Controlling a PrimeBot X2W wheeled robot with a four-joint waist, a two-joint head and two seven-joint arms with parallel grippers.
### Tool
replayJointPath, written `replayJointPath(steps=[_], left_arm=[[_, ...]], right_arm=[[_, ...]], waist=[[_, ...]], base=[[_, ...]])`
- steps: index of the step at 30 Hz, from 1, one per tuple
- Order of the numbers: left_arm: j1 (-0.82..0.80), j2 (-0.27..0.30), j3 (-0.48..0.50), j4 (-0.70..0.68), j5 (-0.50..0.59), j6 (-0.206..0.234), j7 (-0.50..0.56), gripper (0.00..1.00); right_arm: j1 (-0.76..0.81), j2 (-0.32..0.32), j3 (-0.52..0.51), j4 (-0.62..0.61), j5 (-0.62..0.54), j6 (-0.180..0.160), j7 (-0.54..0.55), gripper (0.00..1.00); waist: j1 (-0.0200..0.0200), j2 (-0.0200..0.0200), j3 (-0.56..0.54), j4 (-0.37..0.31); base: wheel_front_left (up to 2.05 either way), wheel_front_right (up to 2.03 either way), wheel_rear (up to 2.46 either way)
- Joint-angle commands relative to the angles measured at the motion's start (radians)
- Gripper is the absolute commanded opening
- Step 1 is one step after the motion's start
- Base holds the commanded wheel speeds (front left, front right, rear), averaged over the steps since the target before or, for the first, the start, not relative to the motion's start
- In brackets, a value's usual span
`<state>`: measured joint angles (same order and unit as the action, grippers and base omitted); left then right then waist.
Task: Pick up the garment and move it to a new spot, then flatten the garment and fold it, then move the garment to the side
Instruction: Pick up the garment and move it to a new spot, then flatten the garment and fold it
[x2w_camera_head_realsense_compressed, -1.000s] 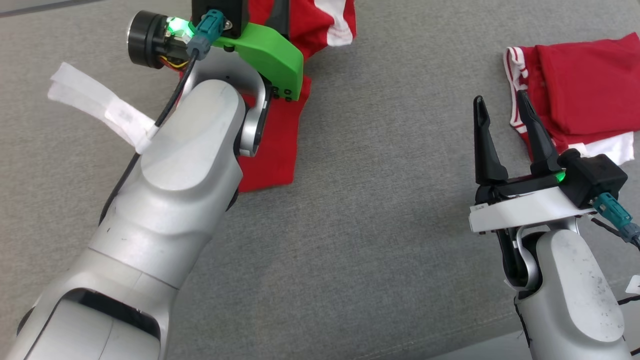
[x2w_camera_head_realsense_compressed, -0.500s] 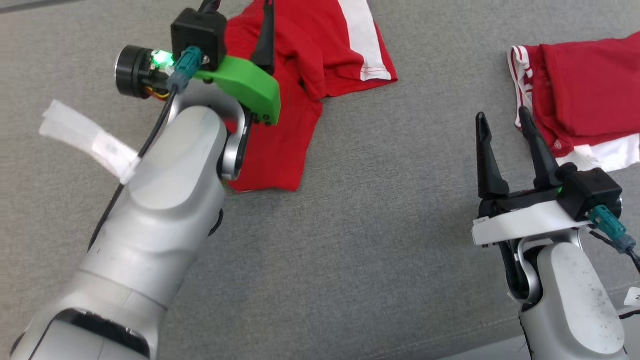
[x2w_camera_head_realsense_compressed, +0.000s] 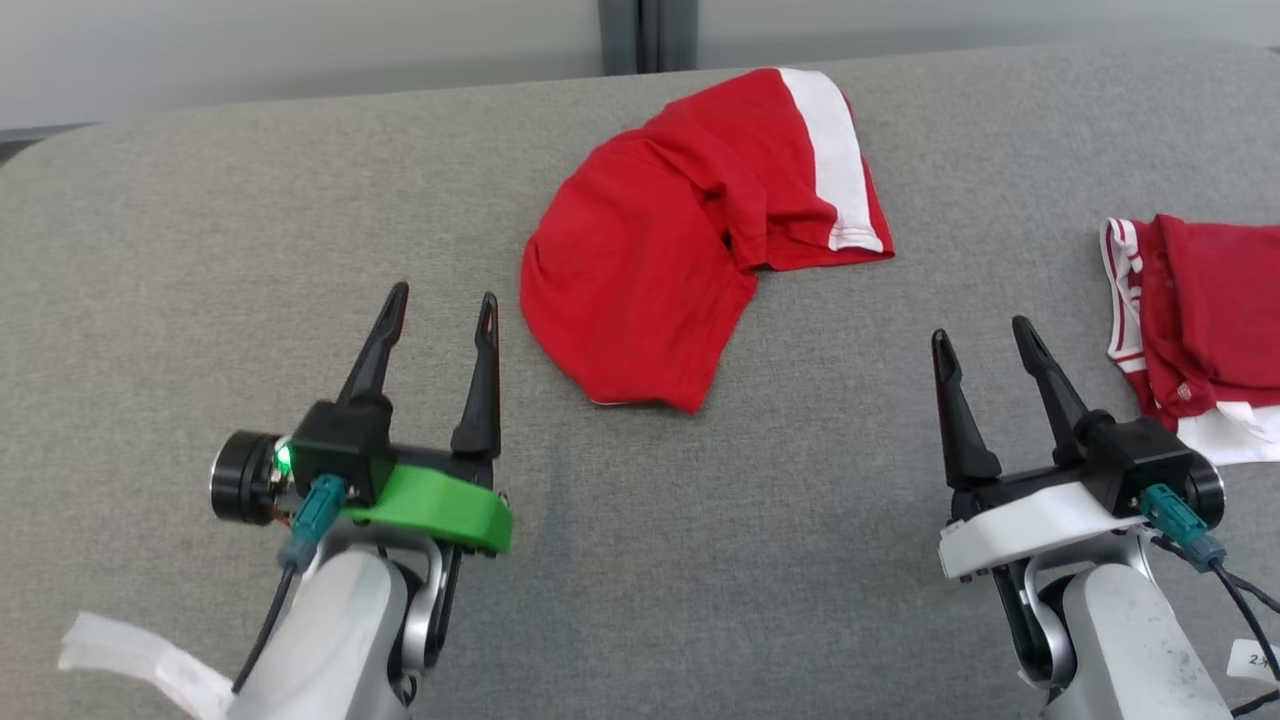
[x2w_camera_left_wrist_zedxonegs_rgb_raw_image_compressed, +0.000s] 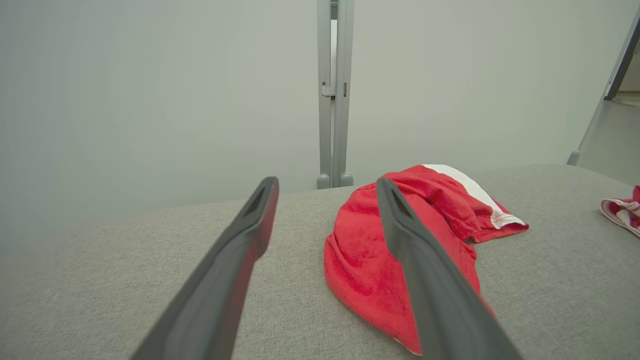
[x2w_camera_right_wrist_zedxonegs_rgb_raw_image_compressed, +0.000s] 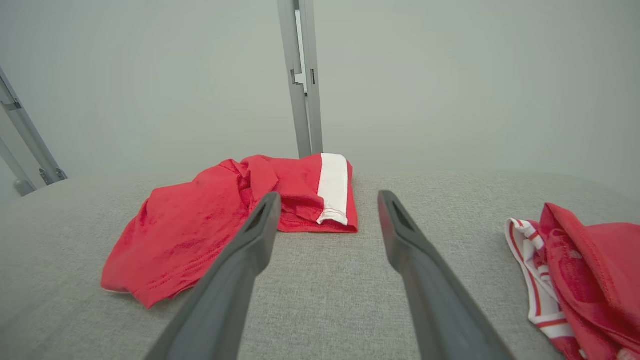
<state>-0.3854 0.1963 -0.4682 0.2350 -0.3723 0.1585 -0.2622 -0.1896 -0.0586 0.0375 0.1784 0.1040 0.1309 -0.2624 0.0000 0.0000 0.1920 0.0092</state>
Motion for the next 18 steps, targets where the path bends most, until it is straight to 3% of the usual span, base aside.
replayJointPath(steps=[1, 9, 18], left_arm=[[0.050, -0.006, 0.016, -0.027, 0.015, -0.006, -0.003, 1.00], [0.205, -0.076, 0.106, -0.089, 0.089, -0.020, -0.003, 1.00], [0.183, -0.131, 0.129, -0.075, 0.152, -0.069, -0.003, 1.00]], right_arm=[[0.023, -0.005, 0.003, 0.008, -0.006, 0.000, -0.003, 1.00], [0.052, -0.005, 0.032, 0.036, 0.011, 0.000, -0.003, 1.00], [0.000, -0.034, 0.158, 0.128, 0.106, -0.001, 0.067, 1.00]], waist=[[0.0000, 0.0000, -0.075, 0.069], [0.0000, 0.0000, -0.077, 0.112], [0.0000, 0.0000, -0.018, 0.200]], base=[[0.00, 0.00, 0.00], [0.00, 0.00, 0.00], [0.00, 0.00, 0.00]])
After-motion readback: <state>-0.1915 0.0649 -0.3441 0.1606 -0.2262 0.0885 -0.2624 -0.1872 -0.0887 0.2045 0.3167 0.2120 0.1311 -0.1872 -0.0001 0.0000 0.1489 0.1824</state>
